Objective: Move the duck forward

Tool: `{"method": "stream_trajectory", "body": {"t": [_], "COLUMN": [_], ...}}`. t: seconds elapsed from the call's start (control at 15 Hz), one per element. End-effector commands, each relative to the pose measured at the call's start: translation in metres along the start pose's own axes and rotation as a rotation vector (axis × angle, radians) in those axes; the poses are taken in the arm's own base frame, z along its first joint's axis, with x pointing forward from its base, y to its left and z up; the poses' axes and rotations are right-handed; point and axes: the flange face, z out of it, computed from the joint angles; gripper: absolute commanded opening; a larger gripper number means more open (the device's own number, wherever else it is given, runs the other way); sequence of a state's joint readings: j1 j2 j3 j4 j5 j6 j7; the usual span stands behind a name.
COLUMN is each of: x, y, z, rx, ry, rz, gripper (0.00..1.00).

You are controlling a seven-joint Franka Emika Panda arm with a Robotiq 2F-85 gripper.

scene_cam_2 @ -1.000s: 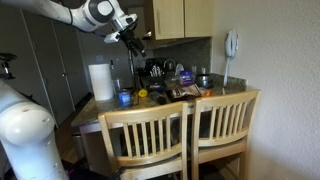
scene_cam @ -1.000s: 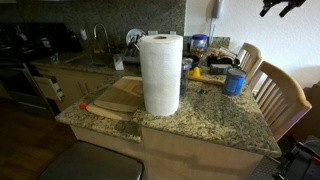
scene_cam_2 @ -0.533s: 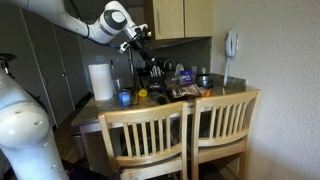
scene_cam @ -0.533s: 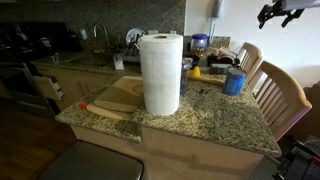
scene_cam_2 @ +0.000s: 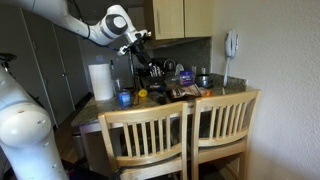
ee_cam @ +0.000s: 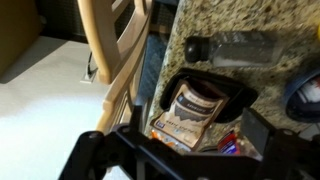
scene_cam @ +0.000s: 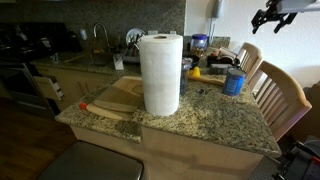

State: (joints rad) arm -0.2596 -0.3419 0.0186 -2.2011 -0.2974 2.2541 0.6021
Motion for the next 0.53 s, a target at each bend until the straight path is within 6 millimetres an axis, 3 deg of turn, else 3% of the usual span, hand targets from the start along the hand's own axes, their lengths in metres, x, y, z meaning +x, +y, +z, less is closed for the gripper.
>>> {"method": "stream_trajectory", "body": {"t": [0.0,0.27,0.33,0.4,0.47], "x": [-0.026,-0.054,-0.053,-0.056,-0.058], "y": [-0.049,-0.090,-0.093,-0.089,-0.093], "z": [0.056,0.100,0.103,0.096,0.103], "rx": [0.098,0.187,0.158,0.158,0.154], "ry": [-0.124,-0.305,-0.257,-0.263,-0.268], "rz": [-0.112,-0.251,-0.167,-0.201,-0.189], "gripper": [1.00,1.00,1.00,1.00,1.00]}}
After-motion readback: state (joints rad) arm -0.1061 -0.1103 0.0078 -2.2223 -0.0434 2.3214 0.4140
